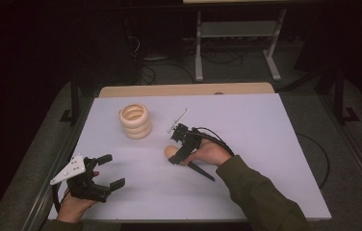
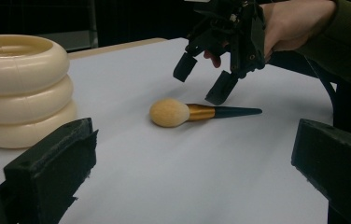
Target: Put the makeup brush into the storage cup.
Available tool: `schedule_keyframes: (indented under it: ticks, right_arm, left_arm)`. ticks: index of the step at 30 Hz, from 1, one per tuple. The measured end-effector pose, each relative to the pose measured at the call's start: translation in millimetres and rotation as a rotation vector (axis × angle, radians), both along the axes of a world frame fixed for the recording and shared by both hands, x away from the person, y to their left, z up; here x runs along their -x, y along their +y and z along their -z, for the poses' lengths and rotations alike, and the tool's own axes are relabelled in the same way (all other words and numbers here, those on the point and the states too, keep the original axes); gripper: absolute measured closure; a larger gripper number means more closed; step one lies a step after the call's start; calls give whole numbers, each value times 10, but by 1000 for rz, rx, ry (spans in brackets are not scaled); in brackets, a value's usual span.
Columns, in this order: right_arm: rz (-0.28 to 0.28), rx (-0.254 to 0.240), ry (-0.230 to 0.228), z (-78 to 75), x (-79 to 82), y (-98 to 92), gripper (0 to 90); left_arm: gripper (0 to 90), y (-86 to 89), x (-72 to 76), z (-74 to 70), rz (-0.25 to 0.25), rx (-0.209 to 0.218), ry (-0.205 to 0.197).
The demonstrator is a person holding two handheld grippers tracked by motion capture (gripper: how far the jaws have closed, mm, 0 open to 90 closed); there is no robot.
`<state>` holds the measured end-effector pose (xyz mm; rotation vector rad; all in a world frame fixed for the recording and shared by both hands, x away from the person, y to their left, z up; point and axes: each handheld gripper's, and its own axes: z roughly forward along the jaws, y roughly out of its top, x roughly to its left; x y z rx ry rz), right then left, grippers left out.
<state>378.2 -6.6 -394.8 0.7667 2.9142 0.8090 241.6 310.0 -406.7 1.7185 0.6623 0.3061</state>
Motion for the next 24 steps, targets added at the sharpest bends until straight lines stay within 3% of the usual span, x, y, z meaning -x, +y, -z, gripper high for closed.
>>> schedule_keyframes:
  ticks: [16,24]
  right_arm:
    - [12,115,96,124,-23,28,207]
    - [17,149,119,140,-27,-1,277]
  left_arm:
    - [0,4,2,-3,-1,3,1]
    - [0,2,1,-2,0,2,-1]
